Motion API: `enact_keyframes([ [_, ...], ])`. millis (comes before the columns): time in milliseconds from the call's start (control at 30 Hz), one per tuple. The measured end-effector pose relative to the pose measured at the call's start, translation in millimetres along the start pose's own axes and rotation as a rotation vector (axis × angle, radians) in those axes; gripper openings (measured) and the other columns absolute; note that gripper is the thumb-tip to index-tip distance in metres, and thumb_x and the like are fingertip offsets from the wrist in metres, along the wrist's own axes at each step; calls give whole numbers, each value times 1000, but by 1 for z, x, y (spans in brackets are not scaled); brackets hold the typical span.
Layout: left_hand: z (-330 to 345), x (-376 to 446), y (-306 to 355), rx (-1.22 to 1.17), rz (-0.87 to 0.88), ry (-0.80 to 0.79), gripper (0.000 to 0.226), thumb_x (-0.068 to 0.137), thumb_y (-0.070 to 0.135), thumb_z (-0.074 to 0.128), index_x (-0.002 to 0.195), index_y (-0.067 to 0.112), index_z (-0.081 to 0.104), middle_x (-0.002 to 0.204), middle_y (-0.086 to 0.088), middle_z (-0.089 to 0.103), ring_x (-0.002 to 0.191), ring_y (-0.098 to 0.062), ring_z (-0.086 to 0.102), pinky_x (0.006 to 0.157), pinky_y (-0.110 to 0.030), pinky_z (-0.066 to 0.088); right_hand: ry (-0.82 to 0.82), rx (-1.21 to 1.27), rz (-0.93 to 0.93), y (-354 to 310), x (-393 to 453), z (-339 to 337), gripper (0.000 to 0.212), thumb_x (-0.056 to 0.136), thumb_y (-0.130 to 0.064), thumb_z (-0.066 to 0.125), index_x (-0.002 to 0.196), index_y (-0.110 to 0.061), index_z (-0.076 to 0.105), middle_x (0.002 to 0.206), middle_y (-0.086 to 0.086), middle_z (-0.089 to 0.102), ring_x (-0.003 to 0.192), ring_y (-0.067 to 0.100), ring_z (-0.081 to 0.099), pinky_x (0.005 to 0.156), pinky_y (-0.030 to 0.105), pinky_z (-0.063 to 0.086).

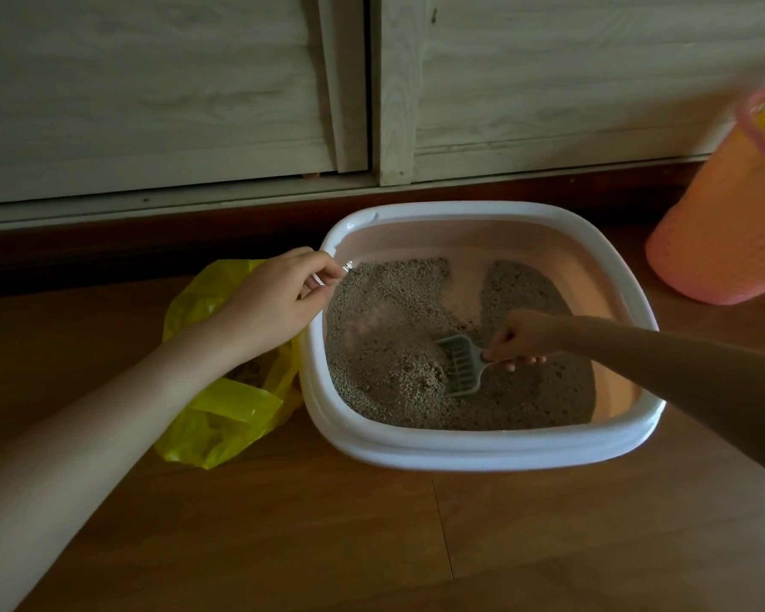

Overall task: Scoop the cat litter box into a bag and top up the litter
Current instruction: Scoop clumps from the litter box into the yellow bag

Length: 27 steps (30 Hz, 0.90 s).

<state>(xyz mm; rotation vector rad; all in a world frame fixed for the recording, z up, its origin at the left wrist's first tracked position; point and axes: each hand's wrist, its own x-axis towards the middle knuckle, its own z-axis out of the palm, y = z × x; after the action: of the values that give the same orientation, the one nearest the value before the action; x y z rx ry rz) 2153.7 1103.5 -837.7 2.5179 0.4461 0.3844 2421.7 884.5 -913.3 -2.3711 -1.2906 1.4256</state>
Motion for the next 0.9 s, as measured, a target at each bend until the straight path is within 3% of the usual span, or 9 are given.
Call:
enact_keyframes([
  [167, -2, -1, -2, 1, -9, -1, 16, 89, 11, 57, 100, 19, 64, 94, 5, 57, 83, -13, 59, 75, -39, 52, -8, 58, -43, -15, 17, 14, 28, 93, -26, 58, 81, -4, 70, 53, -6, 59, 36, 3, 41, 39, 16, 36],
  [333, -4, -3, -5, 17, -28, 4, 20, 87, 6, 57, 99, 20, 63, 94, 3, 57, 83, -13, 58, 76, -41, 51, -25, 104, -71, -30, 27, 29, 30, 95, -25, 57, 66, -20, 64, 44, -10, 56, 36, 1, 41, 41, 16, 37],
  [533, -6, -4, -12, 49, -46, 4, 19, 88, 7, 57, 103, 15, 64, 95, 2, 57, 83, -12, 58, 76, -39, 51, 15, 147, -86, -37, 38, 42, 28, 93, -24, 58, 69, -12, 67, 55, 0, 59, 43, 8, 46, 42, 17, 41],
  [667, -6, -4, -14, 59, -53, 3, 19, 88, 7, 57, 104, 15, 64, 96, 4, 57, 83, -10, 57, 75, -36, 51, 80, -7, -76, -45, 43, 45, 36, 93, -32, 57, 68, -10, 68, 56, 1, 61, 41, 7, 50, 46, 17, 43],
  [767, -6, -3, -15, 69, -51, 7, 19, 88, 8, 56, 104, 16, 64, 96, 4, 57, 83, -10, 57, 74, -36, 51, 171, -207, -50, -60, 42, 48, 39, 94, -41, 52, 63, -20, 61, 56, -5, 58, 49, 9, 52, 54, 21, 44],
  [900, -7, -4, -17, 61, -47, 4, 19, 87, 6, 56, 103, 14, 64, 95, 3, 57, 83, -9, 57, 74, -34, 51, 264, -419, -1, -83, 50, 58, 31, 99, -42, 39, 96, -24, 64, 72, -7, 56, 78, 17, 57, 87, 37, 37],
])
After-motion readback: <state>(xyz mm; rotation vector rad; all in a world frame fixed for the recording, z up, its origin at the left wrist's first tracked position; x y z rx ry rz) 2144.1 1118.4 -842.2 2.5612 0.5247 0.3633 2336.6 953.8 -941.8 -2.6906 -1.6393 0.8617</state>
